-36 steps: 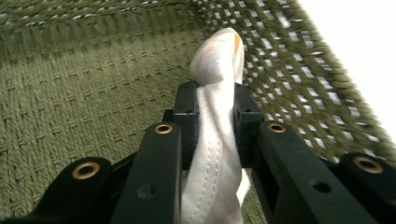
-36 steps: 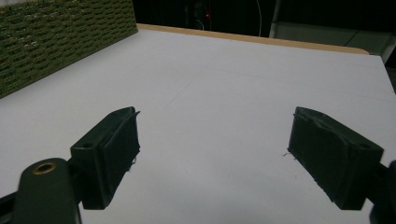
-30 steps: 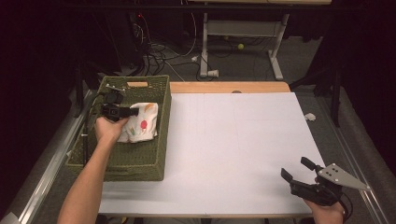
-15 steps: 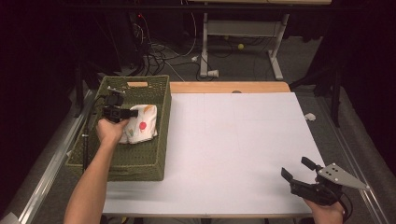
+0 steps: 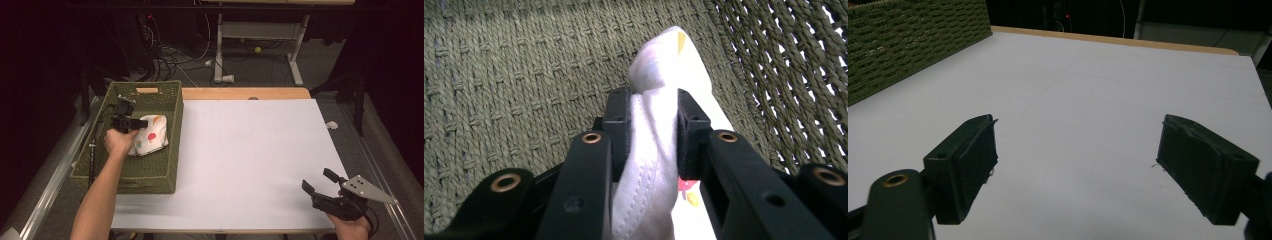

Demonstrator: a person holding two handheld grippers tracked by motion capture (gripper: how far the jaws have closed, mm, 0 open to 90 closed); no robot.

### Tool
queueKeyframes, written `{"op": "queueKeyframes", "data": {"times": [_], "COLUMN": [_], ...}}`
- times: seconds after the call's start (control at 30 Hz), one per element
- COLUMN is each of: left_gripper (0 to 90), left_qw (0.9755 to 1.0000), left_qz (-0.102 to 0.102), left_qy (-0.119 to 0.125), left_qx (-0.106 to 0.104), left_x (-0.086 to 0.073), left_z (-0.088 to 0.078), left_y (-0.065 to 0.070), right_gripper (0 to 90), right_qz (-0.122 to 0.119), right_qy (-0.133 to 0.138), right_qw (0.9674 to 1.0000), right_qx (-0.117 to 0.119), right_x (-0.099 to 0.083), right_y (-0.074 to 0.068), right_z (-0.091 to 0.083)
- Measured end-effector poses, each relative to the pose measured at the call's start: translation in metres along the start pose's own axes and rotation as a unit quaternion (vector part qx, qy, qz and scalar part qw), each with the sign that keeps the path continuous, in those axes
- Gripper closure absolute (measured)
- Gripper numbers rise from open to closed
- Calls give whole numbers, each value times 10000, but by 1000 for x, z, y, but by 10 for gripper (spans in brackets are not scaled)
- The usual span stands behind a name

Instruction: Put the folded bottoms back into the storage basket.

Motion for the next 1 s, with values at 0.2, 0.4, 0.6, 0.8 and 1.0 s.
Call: {"op": "queueKeyframes", "data": {"times": [0.2,0.4,0.6,0.8,1.0], "left_gripper": [531,483,392,339,338], "left_qw": [9998,9998,9996,9993,9993], "left_qz": [-79,-152,-202,-204,-181], "left_qy": [2,47,35,133,268], "left_qx": [182,144,211,266,191], "left_x": [0,2,2,3,5], "left_z": [1,-1,-2,-7,-12], "left_y": [-4,-3,-6,-6,-2], "right_gripper": [166,166,166,165,165], "right_qz": [1,15,20,19,2], "right_qy": [-6,2,-1,-7,1], "right_qw": [10000,10000,10000,10000,10000], "right_qx": [16,72,76,63,67], "right_x": [0,0,0,0,0], "right_y": [1,0,0,0,0], "right_z": [1,0,0,1,0]}}
Point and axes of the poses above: each handheld gripper's, and its own axes: z roughly forward along the jaws, x roughly out of its top, y roughly to its right, the point moved 5 cm from there along z, roughly forward along the jaws, and after that the axes turned 3 degrees about -y, right-handed, at the moved point
